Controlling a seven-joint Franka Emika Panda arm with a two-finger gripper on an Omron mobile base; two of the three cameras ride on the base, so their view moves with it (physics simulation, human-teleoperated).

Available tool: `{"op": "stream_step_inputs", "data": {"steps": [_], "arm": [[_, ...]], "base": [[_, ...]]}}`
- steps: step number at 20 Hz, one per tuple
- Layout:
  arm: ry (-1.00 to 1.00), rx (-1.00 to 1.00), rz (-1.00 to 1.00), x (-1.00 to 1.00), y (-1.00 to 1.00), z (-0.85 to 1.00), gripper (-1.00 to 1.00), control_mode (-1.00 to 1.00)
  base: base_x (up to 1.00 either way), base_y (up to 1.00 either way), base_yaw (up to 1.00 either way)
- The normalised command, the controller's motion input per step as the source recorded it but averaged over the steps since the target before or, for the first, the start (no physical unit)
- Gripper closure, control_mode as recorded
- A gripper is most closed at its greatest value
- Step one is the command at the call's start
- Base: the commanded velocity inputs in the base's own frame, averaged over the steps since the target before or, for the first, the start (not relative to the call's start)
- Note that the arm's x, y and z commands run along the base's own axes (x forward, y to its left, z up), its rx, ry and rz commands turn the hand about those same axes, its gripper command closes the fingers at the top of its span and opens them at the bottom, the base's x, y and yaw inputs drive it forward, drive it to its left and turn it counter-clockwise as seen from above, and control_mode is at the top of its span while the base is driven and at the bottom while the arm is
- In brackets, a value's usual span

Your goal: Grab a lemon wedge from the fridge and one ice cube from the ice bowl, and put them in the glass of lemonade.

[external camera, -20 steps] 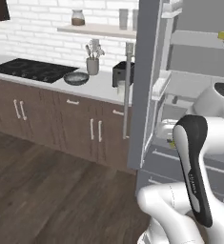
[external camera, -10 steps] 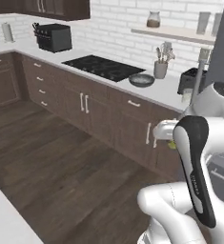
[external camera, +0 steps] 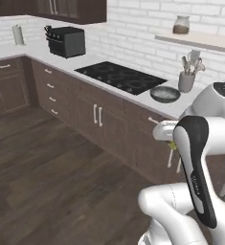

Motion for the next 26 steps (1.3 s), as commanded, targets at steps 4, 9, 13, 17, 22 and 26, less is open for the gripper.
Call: {"op": "stream_step_inputs", "data": {"steps": [4, 9, 13, 17, 22, 26], "arm": [[0.0, 0.0, 0.0, 0.0, 0.0, 0.0, 1.0, 1.0], [0.0, 0.0, 0.0, 0.0, 0.0, 0.0, 1.0, 1.0], [0.0, 0.0, 0.0, 0.0, 0.0, 0.0, 1.0, 1.0], [0.0, 0.0, 0.0, 0.0, 0.0, 0.0, 1.0, 1.0], [0.0, 0.0, 0.0, 0.0, 0.0, 0.0, 1.0, 1.0], [0.0, 0.0, 0.0, 0.0, 0.0, 0.0, 1.0, 1.0]], "base": [[1.0, 0.0, -0.15], [0.98, 0.11, -0.45], [0.49, 0.29, -0.8], [0.44, 0.3, -0.81], [0.51, 0.32, -0.78], [0.9, 0.42, -0.66]]}}
